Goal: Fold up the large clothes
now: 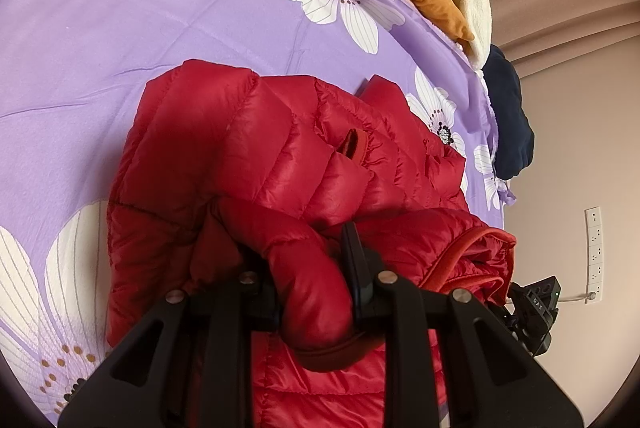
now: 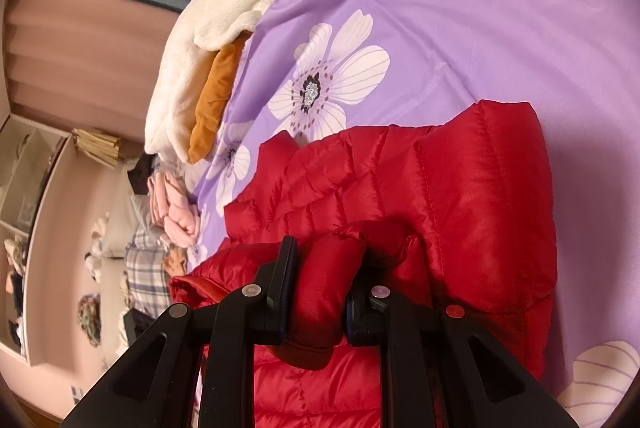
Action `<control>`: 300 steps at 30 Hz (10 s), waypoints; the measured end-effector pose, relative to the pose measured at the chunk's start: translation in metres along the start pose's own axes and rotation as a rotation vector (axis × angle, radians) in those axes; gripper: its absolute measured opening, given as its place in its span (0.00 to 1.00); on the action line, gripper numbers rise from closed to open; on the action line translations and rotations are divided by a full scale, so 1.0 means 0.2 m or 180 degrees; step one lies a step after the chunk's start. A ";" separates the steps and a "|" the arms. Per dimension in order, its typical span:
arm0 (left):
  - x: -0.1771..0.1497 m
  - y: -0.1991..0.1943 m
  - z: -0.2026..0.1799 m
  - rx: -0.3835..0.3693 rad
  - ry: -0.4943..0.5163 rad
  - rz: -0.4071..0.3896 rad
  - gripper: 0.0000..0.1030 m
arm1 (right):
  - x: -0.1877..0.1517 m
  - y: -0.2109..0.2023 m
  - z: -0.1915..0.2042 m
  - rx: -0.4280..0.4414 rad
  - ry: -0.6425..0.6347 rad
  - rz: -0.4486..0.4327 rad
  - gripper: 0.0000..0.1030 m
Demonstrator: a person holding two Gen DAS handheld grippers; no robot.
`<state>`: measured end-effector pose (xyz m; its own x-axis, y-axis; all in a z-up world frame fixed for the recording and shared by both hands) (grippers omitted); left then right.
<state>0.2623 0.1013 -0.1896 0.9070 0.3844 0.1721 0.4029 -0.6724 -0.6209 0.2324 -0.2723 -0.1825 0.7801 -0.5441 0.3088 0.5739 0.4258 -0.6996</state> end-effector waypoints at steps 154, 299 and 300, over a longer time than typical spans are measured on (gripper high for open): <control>-0.16 -0.19 0.30 0.0184 0.0328 -0.0256 0.95 | -0.56 0.37 0.60 -0.1365 -0.2635 -0.0204 0.61; -0.37 0.37 -0.95 0.0380 0.2018 -0.0212 0.46 | -0.28 0.30 0.39 -0.0239 -0.1358 0.0008 0.55; -0.37 0.38 -0.96 0.0372 0.2013 -0.0185 0.46 | -0.27 0.25 0.37 -0.0293 -0.1371 -0.0056 0.55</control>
<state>0.2496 -0.1003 -0.1035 0.7958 -0.0528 0.6033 0.4699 -0.5747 -0.6700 0.2372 -0.1675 -0.1870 0.8144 -0.1914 0.5478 0.5785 0.3423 -0.7404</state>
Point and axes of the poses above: each gripper's, at about its wrist camera, not at the fingertips, and y roughly the way its jaws point, z to its left, x to its top, the point moved 7 cm from there along y, roughly the way its jaws point, and after that the axes turned 13 degrees about -x, right-handed, at the moved point
